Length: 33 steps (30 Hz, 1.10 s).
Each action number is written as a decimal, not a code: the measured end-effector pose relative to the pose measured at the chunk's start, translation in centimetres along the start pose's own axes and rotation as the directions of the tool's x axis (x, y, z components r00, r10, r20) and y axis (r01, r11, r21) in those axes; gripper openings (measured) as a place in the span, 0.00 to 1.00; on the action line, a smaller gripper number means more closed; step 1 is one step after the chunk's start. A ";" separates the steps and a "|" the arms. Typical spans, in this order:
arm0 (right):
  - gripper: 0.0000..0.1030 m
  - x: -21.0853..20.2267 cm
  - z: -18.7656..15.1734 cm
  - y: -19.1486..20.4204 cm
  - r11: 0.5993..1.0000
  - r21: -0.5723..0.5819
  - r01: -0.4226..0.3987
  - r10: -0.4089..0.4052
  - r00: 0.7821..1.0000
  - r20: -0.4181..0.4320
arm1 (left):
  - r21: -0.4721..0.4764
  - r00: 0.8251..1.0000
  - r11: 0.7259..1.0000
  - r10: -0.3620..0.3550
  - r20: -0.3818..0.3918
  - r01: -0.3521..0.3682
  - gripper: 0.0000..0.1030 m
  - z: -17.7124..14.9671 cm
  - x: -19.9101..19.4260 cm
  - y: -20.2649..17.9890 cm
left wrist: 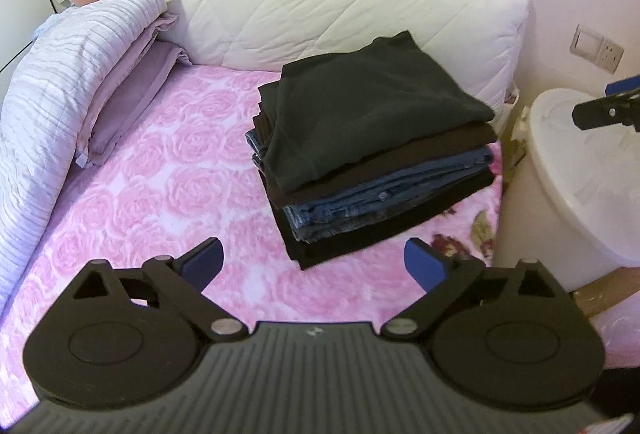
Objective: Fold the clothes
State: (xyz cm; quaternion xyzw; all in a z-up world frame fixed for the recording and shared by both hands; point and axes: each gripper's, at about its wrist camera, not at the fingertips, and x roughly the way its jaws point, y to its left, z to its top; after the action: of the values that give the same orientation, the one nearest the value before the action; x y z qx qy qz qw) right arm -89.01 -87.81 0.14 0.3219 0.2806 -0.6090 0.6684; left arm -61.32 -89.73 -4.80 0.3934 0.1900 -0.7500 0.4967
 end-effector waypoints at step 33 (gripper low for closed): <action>0.98 -6.4 -2.0 -2.8 0.985 0.136 -0.106 0.118 0.990 -0.083 | -0.167 0.997 0.983 0.072 -0.040 -0.077 0.92 -1.6 -9.3 -9.3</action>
State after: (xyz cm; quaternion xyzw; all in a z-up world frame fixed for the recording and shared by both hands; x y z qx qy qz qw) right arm -92.45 -82.36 3.52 0.4076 0.2517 -0.5724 0.6655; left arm -67.14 -79.07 0.48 0.3695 0.2461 -0.7054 0.5526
